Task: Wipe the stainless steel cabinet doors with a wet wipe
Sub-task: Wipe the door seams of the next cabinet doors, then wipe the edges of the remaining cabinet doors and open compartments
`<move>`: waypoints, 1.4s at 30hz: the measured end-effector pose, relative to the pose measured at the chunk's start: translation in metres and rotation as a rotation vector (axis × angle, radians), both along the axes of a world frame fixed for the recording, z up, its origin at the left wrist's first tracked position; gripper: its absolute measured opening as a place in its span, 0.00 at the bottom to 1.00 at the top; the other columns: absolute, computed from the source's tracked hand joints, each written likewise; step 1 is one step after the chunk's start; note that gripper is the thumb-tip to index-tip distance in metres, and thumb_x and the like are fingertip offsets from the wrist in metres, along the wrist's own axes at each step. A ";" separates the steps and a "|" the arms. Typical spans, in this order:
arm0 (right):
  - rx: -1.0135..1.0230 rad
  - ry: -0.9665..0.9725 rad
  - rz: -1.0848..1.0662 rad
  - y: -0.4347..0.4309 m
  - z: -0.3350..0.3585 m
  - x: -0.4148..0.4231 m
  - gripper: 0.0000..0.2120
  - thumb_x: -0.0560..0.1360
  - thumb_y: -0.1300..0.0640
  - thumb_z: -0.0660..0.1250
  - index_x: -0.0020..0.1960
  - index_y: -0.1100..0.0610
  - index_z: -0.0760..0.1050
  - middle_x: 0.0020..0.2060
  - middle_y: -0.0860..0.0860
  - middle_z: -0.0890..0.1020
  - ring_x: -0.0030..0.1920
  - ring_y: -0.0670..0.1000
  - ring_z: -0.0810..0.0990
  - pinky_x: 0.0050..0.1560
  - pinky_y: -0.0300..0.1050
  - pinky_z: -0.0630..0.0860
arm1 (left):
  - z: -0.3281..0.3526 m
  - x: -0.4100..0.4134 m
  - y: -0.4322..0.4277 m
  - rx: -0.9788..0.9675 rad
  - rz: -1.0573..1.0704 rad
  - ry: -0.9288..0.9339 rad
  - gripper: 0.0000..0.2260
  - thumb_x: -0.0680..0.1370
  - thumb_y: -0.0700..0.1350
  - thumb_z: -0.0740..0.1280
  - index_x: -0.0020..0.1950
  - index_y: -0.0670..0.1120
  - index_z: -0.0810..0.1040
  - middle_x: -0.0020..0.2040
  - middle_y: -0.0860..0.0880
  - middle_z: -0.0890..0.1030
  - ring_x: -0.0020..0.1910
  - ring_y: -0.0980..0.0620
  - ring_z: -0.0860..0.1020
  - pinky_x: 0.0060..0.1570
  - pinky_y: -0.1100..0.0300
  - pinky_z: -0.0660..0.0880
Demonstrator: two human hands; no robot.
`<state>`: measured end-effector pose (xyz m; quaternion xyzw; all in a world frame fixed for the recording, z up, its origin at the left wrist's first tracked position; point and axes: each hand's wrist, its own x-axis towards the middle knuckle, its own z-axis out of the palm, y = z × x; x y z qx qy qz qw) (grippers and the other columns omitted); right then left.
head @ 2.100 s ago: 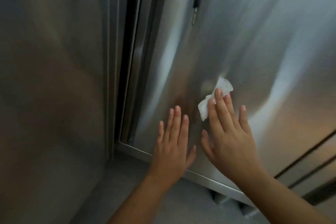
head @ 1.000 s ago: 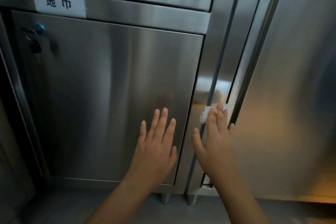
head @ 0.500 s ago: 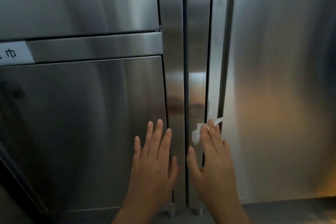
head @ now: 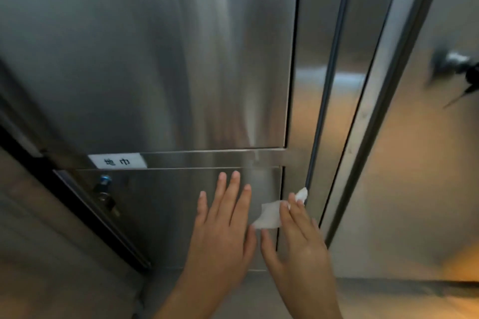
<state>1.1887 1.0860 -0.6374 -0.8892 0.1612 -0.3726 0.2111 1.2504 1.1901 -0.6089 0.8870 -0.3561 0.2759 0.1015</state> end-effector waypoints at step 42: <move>-0.151 -0.265 0.792 0.199 0.476 0.014 0.13 0.67 0.72 0.71 0.51 0.65 0.81 0.42 0.56 0.82 0.40 0.54 0.81 0.45 0.38 0.74 | 0.449 -0.100 0.237 -0.290 0.585 -0.031 0.22 0.72 0.41 0.71 0.65 0.39 0.73 0.69 0.43 0.70 0.70 0.39 0.62 0.62 0.38 0.54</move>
